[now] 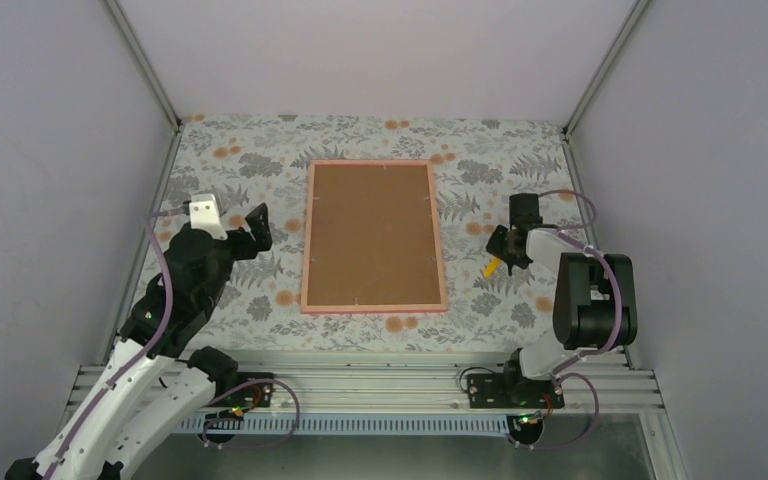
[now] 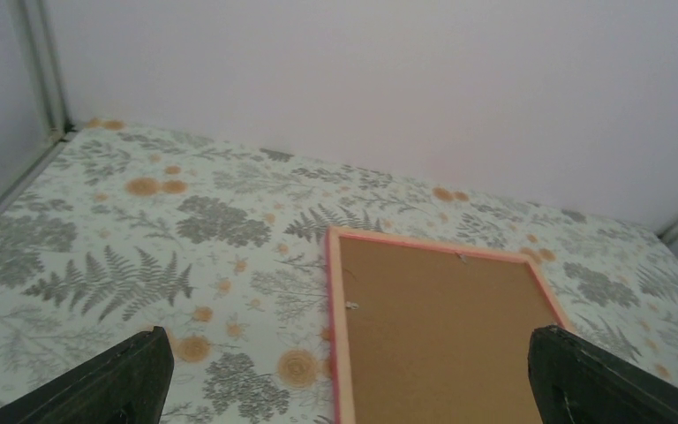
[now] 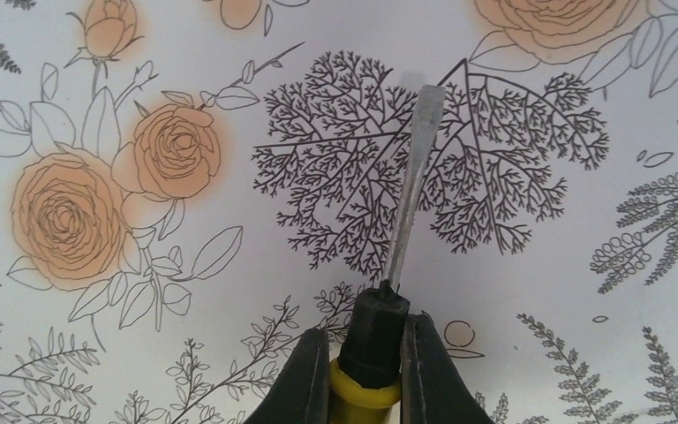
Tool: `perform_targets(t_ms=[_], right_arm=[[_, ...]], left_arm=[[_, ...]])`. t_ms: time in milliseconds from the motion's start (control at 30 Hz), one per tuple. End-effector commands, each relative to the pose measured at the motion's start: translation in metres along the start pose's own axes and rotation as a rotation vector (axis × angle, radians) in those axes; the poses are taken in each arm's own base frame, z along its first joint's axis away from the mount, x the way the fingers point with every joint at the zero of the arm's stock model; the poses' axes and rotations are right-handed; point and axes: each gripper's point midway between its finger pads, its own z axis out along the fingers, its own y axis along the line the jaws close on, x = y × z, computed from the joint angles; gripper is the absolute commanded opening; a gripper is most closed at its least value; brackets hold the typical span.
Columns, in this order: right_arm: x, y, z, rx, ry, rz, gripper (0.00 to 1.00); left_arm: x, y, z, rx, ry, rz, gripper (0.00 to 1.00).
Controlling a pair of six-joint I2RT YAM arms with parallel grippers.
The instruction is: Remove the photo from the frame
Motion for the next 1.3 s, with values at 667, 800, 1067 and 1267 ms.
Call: perform_targets(t_ms=[667, 800, 1067, 1267], right_arm=[[0.01, 0.102, -0.111, -0.668, -0.116, 0.0, 0.04], [0.02, 0.123, -0.132, -0.803, -0.13, -0.035, 0.04], [0.042, 0.172, -0.181, -1.08, -0.181, -0.1, 0.04], [0.06, 0.201, -0.218, -1.245, -0.203, -0.167, 0.04]], left_arm=[[0.066, -0.114, 0.026, 0.57, 0.257, -0.074, 1.0], [0.075, -0.128, 0.028, 0.616, 0.283, -0.108, 1.0], [0.084, -0.157, 0.028, 0.727, 0.287, -0.18, 0.98], [0.092, -0.176, 0.027, 0.781, 0.299, -0.196, 0.96]])
